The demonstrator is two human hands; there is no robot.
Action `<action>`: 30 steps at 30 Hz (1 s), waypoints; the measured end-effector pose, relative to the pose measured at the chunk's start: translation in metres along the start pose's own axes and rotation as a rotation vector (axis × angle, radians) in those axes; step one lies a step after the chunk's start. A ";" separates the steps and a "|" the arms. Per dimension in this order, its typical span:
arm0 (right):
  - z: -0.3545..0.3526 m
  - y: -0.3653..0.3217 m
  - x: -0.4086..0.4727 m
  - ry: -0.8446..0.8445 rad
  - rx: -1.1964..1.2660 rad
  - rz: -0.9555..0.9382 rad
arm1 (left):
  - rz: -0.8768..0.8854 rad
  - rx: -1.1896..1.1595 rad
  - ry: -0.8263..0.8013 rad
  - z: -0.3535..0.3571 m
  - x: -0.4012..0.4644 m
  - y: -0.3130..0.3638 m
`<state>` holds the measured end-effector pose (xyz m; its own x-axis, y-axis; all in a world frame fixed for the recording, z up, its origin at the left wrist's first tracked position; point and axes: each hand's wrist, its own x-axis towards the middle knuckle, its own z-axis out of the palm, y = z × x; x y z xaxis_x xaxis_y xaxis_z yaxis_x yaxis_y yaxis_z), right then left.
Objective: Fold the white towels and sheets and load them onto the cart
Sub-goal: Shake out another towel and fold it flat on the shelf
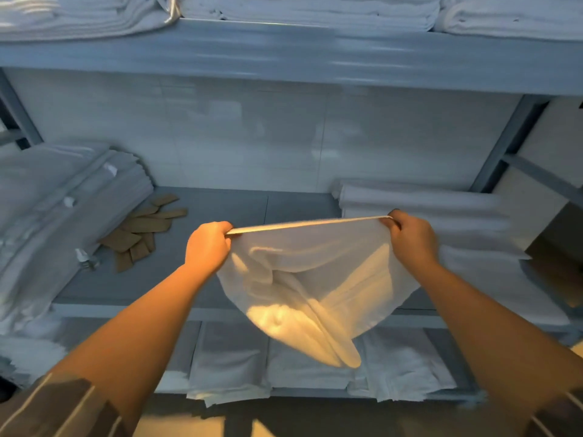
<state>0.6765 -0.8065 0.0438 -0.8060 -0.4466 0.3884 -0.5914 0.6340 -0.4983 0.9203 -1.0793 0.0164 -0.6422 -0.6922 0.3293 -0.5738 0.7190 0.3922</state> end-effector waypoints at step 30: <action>-0.009 -0.159 -0.045 -0.112 0.445 -0.417 | 0.305 -0.334 -0.142 -0.086 -0.027 0.070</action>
<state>0.8072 -0.8814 0.1120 -0.4883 -0.6790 0.5482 -0.7907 0.0784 -0.6072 0.9411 -1.0158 0.1092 -0.8325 -0.4205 0.3607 -0.1682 0.8122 0.5586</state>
